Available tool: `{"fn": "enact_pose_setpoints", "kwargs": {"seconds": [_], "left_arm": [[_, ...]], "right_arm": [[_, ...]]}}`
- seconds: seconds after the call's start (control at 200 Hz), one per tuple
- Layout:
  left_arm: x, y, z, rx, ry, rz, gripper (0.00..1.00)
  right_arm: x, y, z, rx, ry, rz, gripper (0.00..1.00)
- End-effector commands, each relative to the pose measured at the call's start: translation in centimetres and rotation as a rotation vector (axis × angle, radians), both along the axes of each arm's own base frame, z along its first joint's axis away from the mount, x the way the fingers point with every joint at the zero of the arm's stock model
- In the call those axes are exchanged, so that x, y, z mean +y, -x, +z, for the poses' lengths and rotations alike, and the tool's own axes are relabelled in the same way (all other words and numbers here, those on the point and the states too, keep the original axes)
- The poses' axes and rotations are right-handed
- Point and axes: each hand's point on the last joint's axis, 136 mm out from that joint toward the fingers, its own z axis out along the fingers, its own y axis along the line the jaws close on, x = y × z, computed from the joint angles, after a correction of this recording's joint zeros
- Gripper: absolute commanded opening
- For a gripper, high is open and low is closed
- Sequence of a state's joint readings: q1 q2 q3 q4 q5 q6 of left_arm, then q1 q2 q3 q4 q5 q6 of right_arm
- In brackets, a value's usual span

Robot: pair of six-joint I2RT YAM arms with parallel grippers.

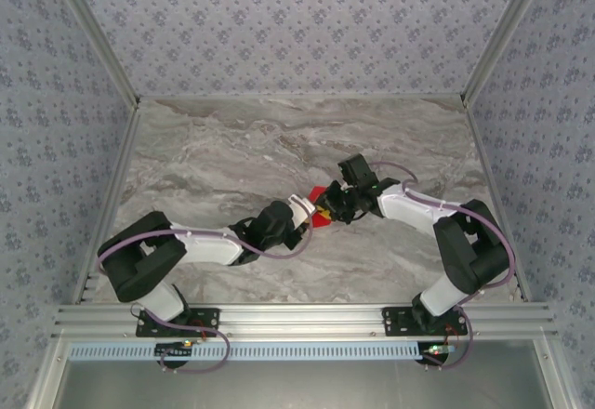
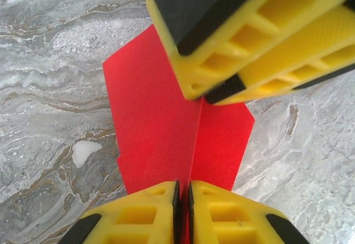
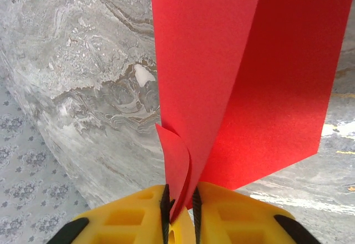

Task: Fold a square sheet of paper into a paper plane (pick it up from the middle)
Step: Fourth fold the wing at the center of the table.

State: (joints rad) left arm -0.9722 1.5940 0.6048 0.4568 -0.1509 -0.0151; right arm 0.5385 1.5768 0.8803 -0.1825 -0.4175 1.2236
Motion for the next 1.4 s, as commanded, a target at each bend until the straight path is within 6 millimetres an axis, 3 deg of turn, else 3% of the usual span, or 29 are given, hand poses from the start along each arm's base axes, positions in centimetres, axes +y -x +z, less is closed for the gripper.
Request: {"fn": "enact_pose_setpoints", "kwargs": {"seconds": [0.0,0.27,0.46,0.75,1.029,1.394], "left_arm": [[-0.2,0.1,-0.5,0.009,0.003,-0.018,0.14],[-0.4,1.1,-1.1,0.162,0.096,-0.01,0.09],[-0.3,1.3,-0.9,0.319,0.207,0.073,0.05],[-0.9,1.7,-0.8,0.537,0.392,0.168,0.02],[-1.2,1.9,-0.9,0.698,0.554,0.255,0.0],[-0.5,1.7,-0.7,0.737,0.658,0.318,0.0]], "right_arm": [[-0.2,-0.3,0.2,0.025,0.004,-0.005,0.26],[-2.1,-1.0,1.0,-0.029,0.037,0.016,0.49],[-3.5,-1.3,1.8,-0.175,0.039,0.084,0.54],[-3.1,0.0,2.2,-0.345,0.003,0.219,0.55],[-1.8,0.9,0.1,-0.338,-0.022,0.289,0.5],[-0.2,0.4,-2.4,-0.284,-0.001,0.328,0.45]]}}
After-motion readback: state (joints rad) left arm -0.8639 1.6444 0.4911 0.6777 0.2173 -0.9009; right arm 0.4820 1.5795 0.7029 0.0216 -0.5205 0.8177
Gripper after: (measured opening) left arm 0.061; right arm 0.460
